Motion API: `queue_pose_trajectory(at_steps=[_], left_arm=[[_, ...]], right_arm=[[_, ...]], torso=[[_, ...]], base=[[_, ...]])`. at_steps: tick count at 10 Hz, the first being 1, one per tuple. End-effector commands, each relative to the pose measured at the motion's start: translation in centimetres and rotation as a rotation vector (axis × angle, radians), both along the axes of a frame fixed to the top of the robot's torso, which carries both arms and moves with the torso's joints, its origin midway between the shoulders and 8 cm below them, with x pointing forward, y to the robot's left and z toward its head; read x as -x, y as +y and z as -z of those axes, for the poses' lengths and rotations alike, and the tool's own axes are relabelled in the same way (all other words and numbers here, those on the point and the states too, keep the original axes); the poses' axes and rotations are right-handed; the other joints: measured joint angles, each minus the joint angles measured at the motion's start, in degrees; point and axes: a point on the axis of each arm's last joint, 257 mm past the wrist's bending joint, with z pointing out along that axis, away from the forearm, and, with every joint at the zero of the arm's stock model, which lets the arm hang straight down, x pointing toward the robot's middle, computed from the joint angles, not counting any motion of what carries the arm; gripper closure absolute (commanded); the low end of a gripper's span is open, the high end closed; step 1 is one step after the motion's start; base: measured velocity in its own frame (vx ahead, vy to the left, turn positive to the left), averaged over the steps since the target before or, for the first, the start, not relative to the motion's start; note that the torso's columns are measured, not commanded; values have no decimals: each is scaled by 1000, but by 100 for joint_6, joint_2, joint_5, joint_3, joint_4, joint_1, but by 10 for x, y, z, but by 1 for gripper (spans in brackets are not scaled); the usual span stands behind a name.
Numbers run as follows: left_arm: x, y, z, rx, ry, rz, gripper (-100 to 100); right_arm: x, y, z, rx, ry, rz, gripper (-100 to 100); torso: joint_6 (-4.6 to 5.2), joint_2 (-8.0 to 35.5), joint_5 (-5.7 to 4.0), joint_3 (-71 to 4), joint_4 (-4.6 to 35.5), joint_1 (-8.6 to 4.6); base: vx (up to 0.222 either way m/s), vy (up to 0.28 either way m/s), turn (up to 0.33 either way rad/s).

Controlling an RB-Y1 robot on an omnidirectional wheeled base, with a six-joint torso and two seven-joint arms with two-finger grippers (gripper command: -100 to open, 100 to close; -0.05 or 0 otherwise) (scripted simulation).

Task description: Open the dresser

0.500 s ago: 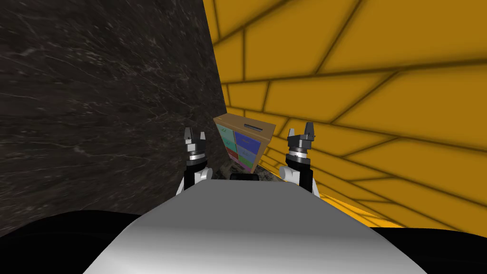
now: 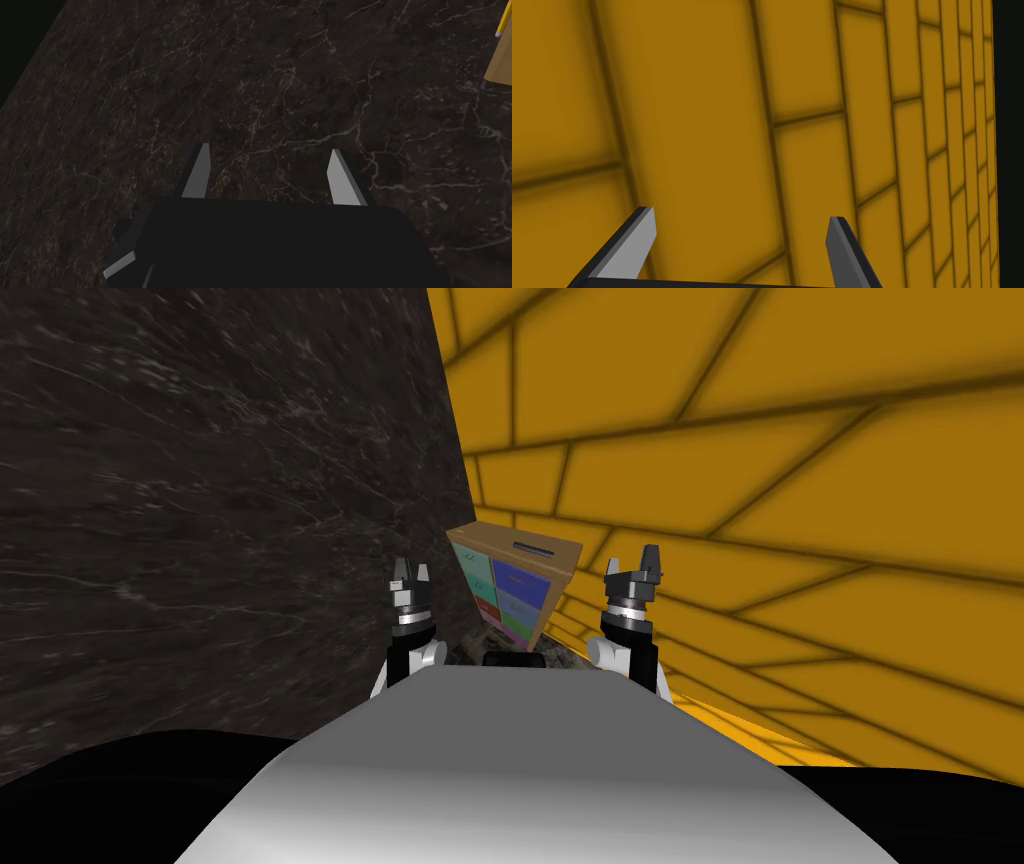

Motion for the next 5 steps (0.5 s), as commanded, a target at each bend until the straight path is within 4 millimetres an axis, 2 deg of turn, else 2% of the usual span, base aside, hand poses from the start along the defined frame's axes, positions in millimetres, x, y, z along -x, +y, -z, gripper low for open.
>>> queue_pose_trajectory(at_steps=[1, 4, 5], left_arm=[[0, 0, 0, 0, 0, 0, 0], [0, 0, 0, 0, 0, 0, 0], [-6, -6, 8, -35, 25, 26, -100]], right_arm=[[0, 0, 0, 0, 0, 0, 0], [0, 0, 0, 0, 0, 0, 0], [0, 0, 0, 0, 0, 0, 0]], torso=[[0, 424, 0, -844, 423, 0], [0, 1693, 0, -3381, 1692, 0], [0, 2116, 0, -4227, 2114, 0]], base=[[0, 0, 0], [0, 0, 0], [-2, -11, -40]])
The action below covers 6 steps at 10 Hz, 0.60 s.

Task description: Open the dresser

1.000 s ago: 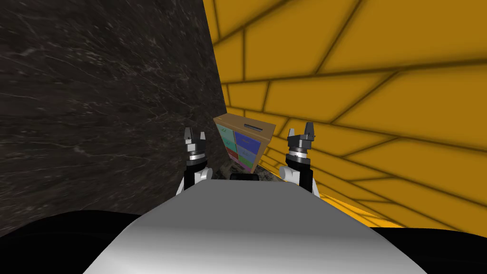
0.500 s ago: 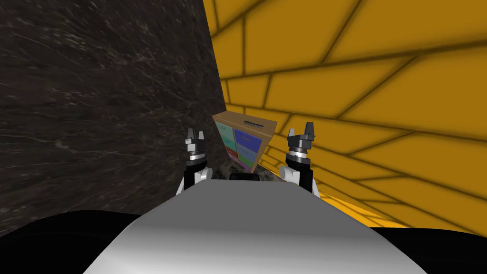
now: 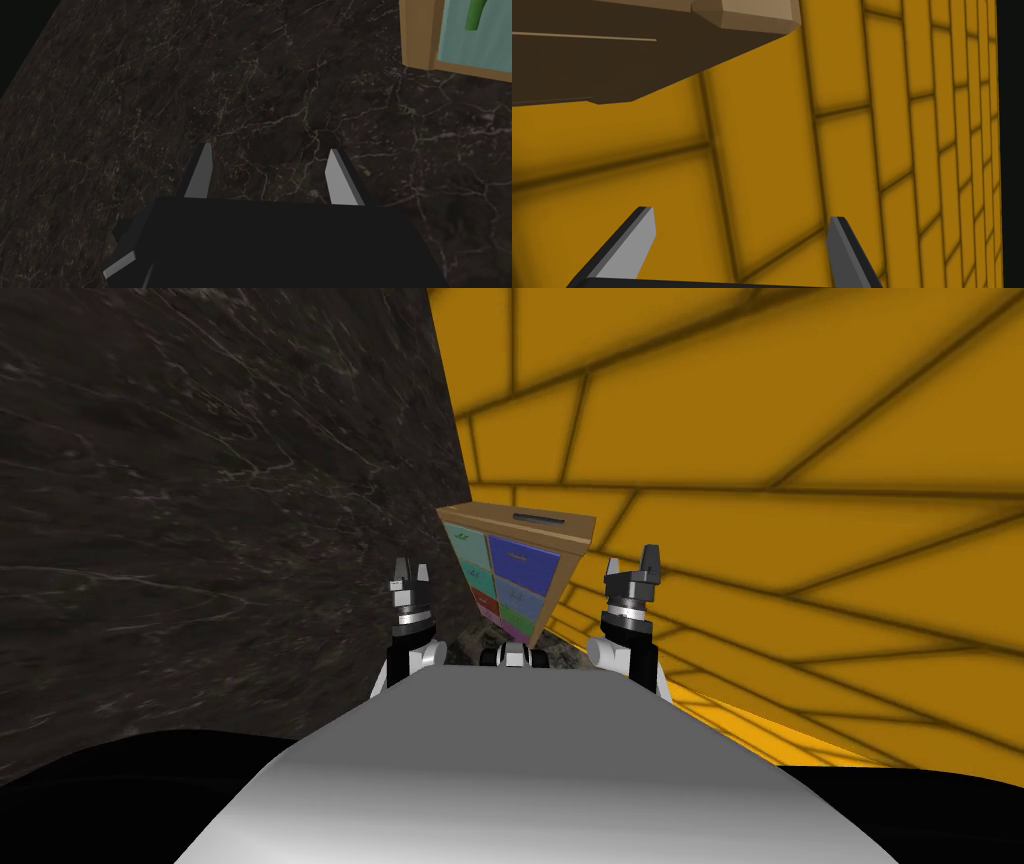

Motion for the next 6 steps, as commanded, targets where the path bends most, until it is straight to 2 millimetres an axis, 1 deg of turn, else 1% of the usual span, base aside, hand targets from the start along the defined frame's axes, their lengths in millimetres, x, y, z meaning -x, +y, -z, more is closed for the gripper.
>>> queue_pose_trajectory(at_steps=[1, 2, 3, 4, 5, 6], left_arm=[[-10, -9, 13, -48, 39, 37, -100], [-18, -14, 25, -66, 69, 55, -100], [-22, -17, 32, -72, 85, 63, -100], [-30, -21, 47, -79, 118, 76, -100], [-30, -21, 47, -79, 118, 76, -100], [-34, -23, 55, -80, 134, 81, -100]], right_arm=[[0, 0, 0, 0, 1, 0, 0], [0, 0, 0, 0, 1, 0, 0], [0, 0, 0, 0, 1, 0, 0], [0, 0, 0, 0, 1, 0, 0], [0, 0, 0, 0, 1, 0, 0], [0, 0, 0, 0, 1, 0, 0]], torso=[[1, 195, 0, -394, 189, -2], [0, 248, -1, -505, 246, -4], [2, 262, -2, -531, 262, -8], [-1, 268, -1, -535, 267, -3], [0, 271, 0, -535, 269, -1], [-1, 267, 0, -537, 269, 2]], base=[[-8, -22, -57], [-15, -38, -109], [-20, -35, -80], [-27, -36, -100], [-20, -30, -39], [-8, -25, -34]])
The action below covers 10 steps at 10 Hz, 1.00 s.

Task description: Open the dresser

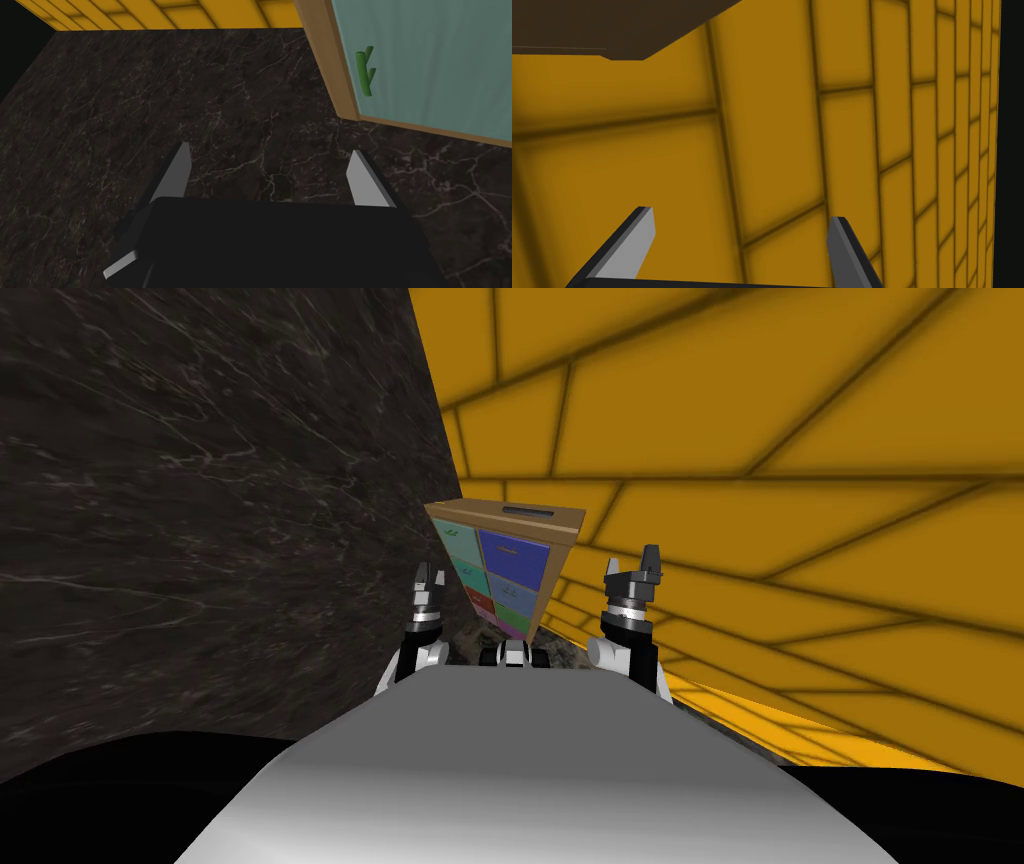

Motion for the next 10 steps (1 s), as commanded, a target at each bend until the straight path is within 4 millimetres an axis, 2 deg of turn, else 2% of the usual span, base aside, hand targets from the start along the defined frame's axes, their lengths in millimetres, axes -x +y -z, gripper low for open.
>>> queue_pose_trajectory(at_steps=[1, 2, 5, 8, 10], left_arm=[[-10, -5, 19, -4, 38, 12, -100], [-17, -9, 34, -3, 69, 19, -100], [-27, -16, 56, 2, 113, 30, -100], [-42, -31, 96, 9, 193, 52, -100], [-46, -37, 108, 6, 219, 61, -100]], right_arm=[[0, 0, 0, 0, 0, 0, 0], [0, 0, 0, 0, 0, 0, 0], [0, 0, 0, 0, 0, 0, 0], [0, 0, 0, 0, 0, 0, 0], [0, 0, 0, 0, 0, 0, 0]], torso=[[1, -4, 1, -3, -1, 1], [2, -4, 0, -3, -2, -1], [1, 1, 0, 0, 0, -1], [1, 2, -2, 0, 0, -6], [0, 0, 0, -1, 0, 0]], base=[[-8, -28, -61], [-15, -38, -109], [-14, -31, -65], [-17, -44, -106], [-14, -34, -54]])
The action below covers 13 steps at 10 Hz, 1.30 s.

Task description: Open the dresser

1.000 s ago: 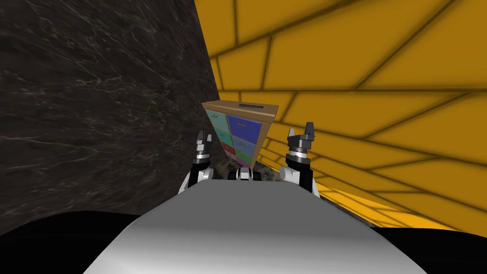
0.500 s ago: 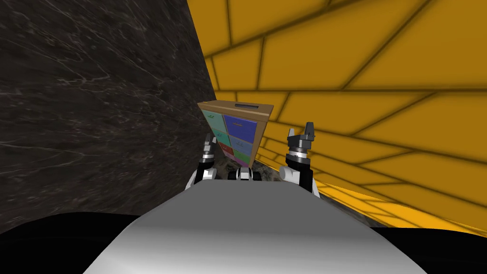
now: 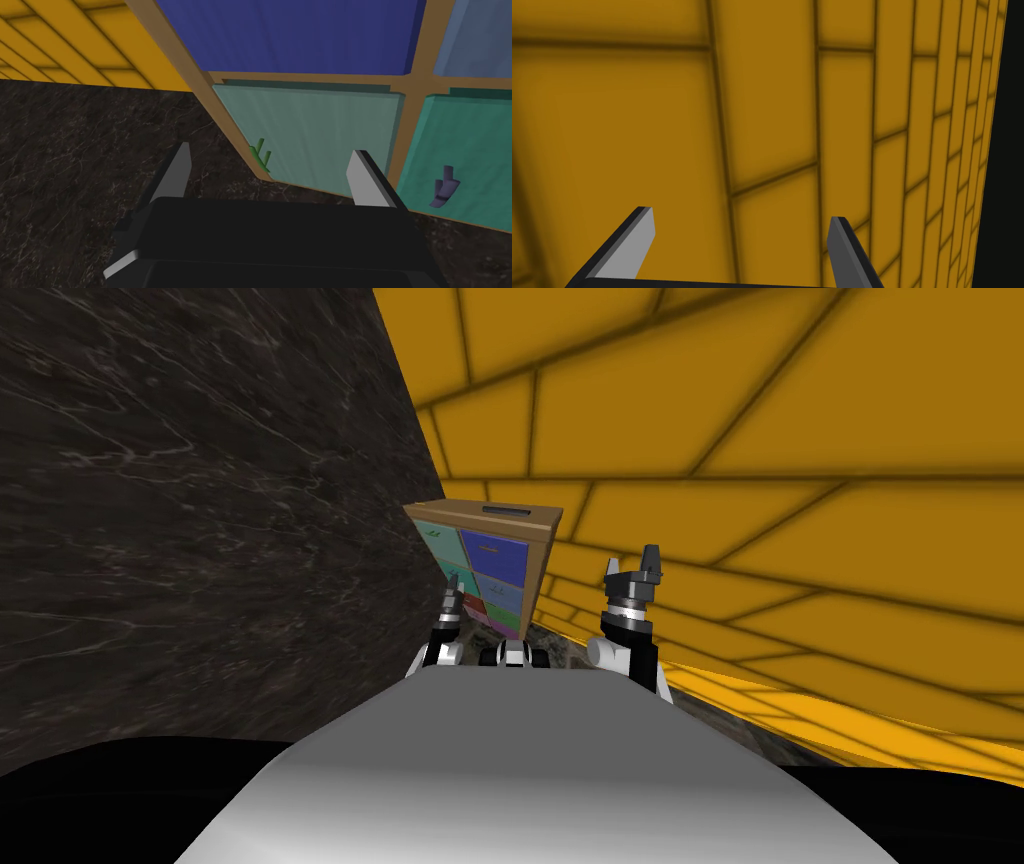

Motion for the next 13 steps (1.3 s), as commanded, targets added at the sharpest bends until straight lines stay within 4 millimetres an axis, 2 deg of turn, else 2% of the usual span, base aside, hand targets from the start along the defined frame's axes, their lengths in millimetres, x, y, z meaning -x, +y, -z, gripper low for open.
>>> queue_pose_trajectory(at_steps=[1, 4, 13], left_arm=[[-7, -6, 18, -4, 38, 14, -100], [-16, -21, 52, -20, 108, 44, -100], [-25, -52, 127, -77, 258, 113, -100]], right_arm=[[0, 0, 0, 0, 0, 0, 0], [0, 0, 0, 0, 0, 0, 0], [0, 0, 0, 0, 0, 0, 0]], torso=[[1, -1, 2, 0, 0, 4], [0, -1, -1, 0, 0, -4], [1, -1, 0, 0, -1, -3]], base=[[-14, -25, -63], [-11, -37, -90], [-9, -32, -66]])
